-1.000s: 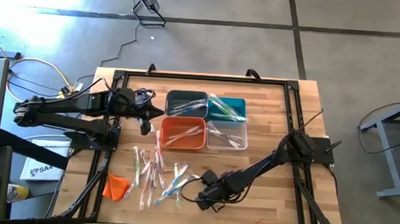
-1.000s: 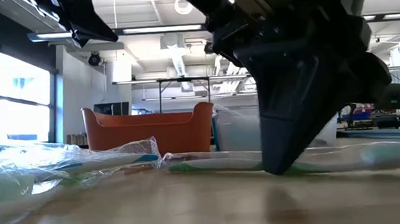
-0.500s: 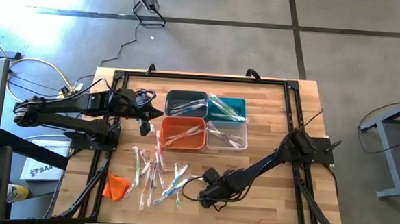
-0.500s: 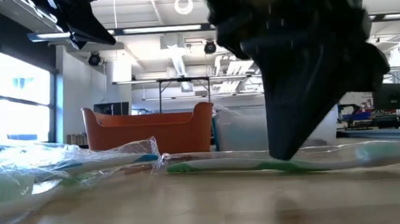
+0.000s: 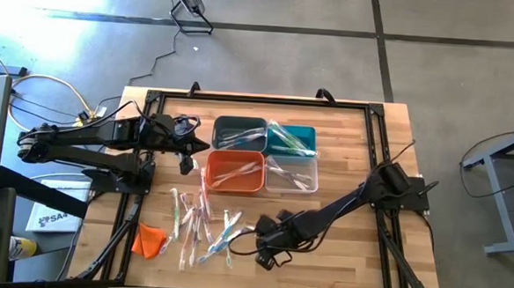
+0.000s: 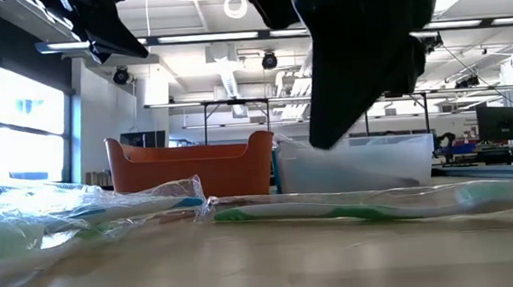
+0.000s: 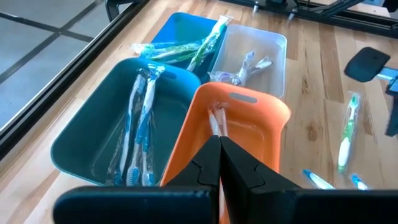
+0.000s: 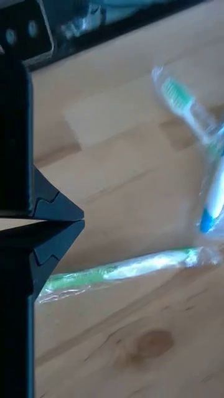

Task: Pick & Place Toothbrushes
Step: Put the green toothbrush into the right blue bin

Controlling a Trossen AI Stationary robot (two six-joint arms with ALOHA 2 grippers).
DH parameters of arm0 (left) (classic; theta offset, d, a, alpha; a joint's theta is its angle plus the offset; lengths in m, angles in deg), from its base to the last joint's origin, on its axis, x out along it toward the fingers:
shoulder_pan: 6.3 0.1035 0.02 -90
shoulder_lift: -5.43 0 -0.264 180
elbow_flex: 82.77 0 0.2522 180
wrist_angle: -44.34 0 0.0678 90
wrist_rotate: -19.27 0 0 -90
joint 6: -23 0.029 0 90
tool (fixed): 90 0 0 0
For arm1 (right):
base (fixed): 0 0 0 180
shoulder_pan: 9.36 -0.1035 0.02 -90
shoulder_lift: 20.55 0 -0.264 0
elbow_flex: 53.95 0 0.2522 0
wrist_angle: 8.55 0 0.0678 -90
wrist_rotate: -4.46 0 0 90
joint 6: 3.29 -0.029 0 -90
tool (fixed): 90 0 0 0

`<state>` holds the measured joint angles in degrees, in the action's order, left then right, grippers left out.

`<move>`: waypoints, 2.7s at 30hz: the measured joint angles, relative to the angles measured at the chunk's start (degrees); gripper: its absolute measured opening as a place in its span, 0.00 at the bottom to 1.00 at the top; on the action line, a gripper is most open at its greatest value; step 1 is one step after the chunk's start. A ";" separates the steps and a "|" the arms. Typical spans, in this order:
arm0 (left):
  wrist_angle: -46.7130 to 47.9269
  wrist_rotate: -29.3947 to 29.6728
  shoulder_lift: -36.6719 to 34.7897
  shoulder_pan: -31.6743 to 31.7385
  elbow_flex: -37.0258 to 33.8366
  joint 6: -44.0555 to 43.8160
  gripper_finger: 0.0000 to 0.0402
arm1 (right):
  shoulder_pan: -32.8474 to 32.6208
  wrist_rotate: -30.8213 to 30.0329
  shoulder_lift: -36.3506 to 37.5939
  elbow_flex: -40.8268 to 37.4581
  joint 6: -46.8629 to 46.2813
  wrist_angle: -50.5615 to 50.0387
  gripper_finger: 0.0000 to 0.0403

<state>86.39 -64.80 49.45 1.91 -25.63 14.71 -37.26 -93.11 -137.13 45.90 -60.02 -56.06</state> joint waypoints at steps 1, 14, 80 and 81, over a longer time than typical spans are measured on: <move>0.16 -0.02 0.02 0.00 0.00 -0.01 0.00 | 0.10 0.07 -0.36 -0.01 0.16 -0.04 0.00; 3.43 -0.02 0.00 0.00 0.00 0.04 0.00 | 2.58 0.48 -1.04 -0.01 5.76 -0.07 0.01; 8.35 0.31 0.01 0.02 0.00 0.74 0.00 | 2.44 -4.96 4.60 -0.18 9.99 -12.67 0.02; 8.34 0.31 0.00 0.02 0.00 0.74 0.00 | 2.72 -6.18 5.76 -0.22 9.98 -13.26 0.02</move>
<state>94.73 -64.49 49.44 1.93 -25.63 15.44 -34.54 -99.29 -131.37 45.69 -50.03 -69.32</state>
